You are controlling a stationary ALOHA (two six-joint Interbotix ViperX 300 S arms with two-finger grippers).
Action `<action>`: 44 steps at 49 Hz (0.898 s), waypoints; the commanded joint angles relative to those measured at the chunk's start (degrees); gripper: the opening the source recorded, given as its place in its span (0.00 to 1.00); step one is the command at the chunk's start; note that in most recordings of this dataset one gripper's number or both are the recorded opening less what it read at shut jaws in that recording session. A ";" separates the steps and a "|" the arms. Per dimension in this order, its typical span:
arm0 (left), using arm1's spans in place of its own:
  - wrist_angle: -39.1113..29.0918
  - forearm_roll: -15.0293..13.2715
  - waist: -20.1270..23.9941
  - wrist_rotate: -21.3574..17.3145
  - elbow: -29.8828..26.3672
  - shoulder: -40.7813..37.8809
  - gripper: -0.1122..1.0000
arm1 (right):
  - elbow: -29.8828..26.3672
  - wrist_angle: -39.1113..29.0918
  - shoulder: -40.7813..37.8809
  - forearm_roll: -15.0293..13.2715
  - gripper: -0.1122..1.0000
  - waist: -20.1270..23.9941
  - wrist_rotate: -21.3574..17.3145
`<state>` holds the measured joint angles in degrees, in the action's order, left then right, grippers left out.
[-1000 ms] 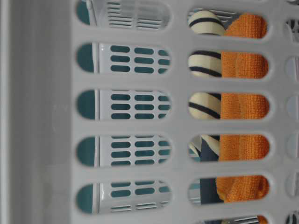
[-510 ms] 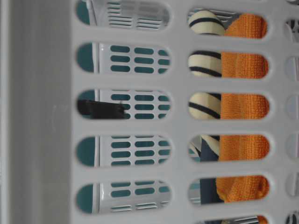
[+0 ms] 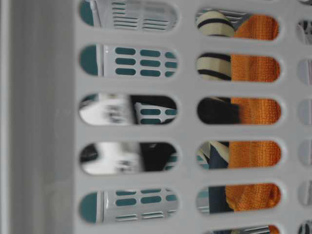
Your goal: Pick up the orange cloth from the shopping basket with the left arm.
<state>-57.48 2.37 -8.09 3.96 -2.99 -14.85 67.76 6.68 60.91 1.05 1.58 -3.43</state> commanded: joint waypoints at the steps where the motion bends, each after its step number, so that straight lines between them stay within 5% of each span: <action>1: 2.55 0.18 -0.09 0.26 1.14 0.18 0.91 | -0.44 0.00 -0.26 0.26 0.09 0.09 -0.09; 32: 8.61 0.18 -0.09 0.35 8.44 0.00 0.89 | 0.18 -0.09 -0.35 0.26 0.09 0.09 -0.09; 37: 9.23 0.18 -0.09 0.09 8.53 0.09 0.79 | 0.35 -0.09 -0.35 0.26 0.09 0.00 -0.09; 44: 8.88 0.18 -0.09 0.00 8.35 0.26 0.49 | 0.62 -0.09 -0.35 0.35 0.09 0.09 -0.09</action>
<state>-48.43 2.37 -8.35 4.13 5.45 -14.77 68.73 6.33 60.91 1.14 1.58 -3.43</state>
